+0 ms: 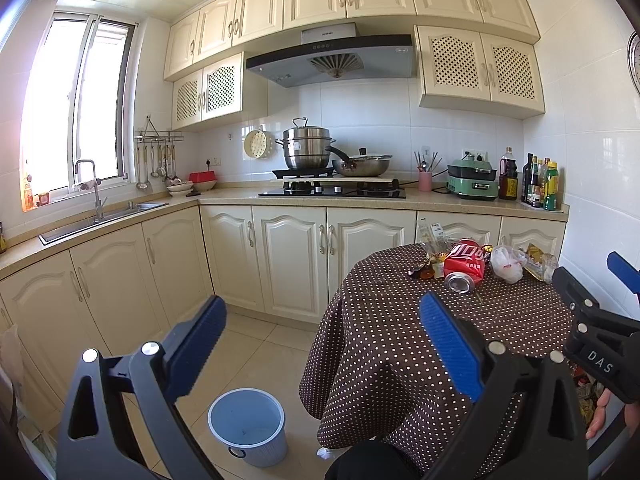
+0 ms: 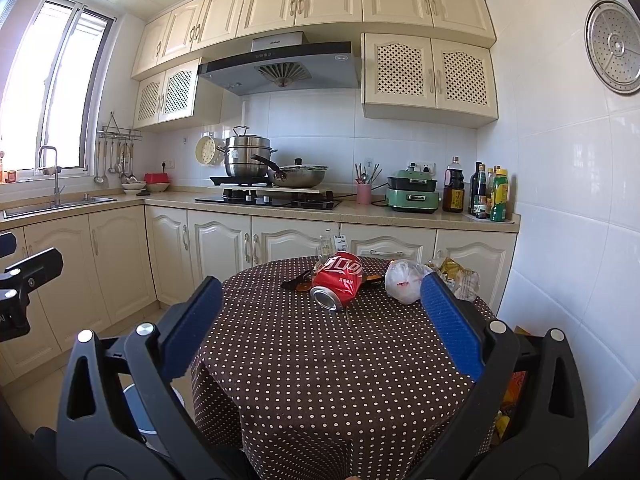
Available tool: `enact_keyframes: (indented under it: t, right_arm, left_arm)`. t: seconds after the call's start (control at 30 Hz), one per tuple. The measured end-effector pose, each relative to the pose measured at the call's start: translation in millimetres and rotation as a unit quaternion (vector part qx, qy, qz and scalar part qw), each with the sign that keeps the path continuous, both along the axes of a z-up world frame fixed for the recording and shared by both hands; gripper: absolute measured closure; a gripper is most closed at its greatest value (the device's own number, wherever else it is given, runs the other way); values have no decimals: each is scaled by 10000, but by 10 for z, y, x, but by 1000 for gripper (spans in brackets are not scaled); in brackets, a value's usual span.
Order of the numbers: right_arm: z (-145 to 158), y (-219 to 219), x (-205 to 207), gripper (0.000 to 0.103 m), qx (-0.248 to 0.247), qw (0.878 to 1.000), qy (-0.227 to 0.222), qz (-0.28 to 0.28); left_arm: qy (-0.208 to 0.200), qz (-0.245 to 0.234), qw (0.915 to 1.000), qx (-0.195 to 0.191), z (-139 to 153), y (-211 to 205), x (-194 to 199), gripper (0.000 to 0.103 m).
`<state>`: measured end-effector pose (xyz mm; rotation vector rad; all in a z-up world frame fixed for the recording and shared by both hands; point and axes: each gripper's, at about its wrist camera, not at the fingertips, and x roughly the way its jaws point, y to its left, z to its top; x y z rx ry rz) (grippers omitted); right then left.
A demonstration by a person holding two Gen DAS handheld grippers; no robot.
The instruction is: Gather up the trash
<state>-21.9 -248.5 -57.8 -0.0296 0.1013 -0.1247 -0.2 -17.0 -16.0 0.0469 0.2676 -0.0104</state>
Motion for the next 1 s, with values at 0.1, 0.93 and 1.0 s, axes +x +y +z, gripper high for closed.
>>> enact_keyframes:
  t: [0.1,0.93,1.0]
  right_arm:
    - [-32,-14,-4,6,11,10000,13,4]
    - [-119,-419,372,6,409,9977,452,-310]
    - [-162,-531,475,6,446,9965,529,-459]
  left_arm:
    - [12,0,10000,-3,-32,-26,0,7]
    - [639,-232,9977,85,-220,-78,600,7]
    - [833,-374,9958,47,-271,-135,801,7]
